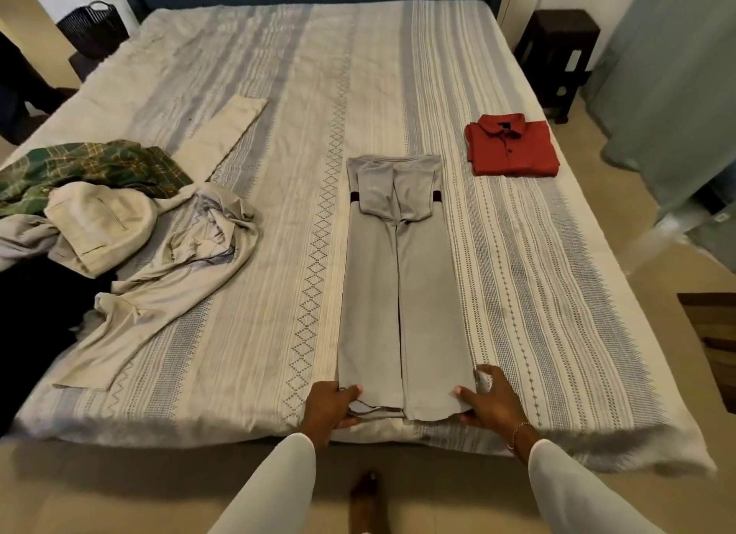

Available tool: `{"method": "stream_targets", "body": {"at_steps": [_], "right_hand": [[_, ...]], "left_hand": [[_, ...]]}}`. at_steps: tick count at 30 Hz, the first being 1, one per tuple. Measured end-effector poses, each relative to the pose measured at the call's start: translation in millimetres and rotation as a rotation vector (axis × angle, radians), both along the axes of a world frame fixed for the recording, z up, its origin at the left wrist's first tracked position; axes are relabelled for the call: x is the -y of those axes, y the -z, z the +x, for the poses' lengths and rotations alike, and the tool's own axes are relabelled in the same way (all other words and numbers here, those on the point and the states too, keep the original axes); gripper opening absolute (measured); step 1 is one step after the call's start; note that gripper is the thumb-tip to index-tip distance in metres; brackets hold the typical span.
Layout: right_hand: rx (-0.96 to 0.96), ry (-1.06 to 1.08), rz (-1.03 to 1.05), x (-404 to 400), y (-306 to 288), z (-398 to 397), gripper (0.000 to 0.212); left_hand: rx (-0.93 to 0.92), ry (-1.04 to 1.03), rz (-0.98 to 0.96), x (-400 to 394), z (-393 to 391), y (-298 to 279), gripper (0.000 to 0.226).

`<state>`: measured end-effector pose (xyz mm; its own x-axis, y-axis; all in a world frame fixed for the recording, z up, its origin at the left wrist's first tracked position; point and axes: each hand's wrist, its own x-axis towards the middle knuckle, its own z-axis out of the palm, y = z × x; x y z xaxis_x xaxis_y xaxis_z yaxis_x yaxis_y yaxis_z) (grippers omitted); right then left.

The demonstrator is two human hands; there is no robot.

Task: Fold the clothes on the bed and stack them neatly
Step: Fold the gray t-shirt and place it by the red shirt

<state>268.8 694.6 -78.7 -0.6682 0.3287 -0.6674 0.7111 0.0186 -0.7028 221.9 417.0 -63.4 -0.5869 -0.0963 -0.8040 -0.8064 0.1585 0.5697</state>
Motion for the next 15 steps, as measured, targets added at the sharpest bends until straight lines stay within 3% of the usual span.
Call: {"method": "stream_targets", "body": {"at_steps": [2, 5, 10, 15], "right_hand": [[-0.038, -0.020, -0.069, -1.9, -10.4, -8.4, 0.049], [-0.014, -0.049, -0.101, -7.2, -29.6, -27.3, 0.017], [-0.014, 0.102, -0.353, -18.8, -59.5, -74.9, 0.028], [-0.064, 0.145, -0.469, -35.6, -64.0, -143.5, 0.039]], "left_hand": [[-0.004, -0.001, 0.009, -2.9, -9.2, -9.1, 0.017], [-0.004, 0.014, 0.021, -5.5, -27.1, -23.5, 0.017], [-0.004, -0.063, 0.050, -8.8, -74.6, -44.2, 0.018], [0.017, -0.129, 0.129, -14.1, -148.7, -44.1, 0.015]]}}
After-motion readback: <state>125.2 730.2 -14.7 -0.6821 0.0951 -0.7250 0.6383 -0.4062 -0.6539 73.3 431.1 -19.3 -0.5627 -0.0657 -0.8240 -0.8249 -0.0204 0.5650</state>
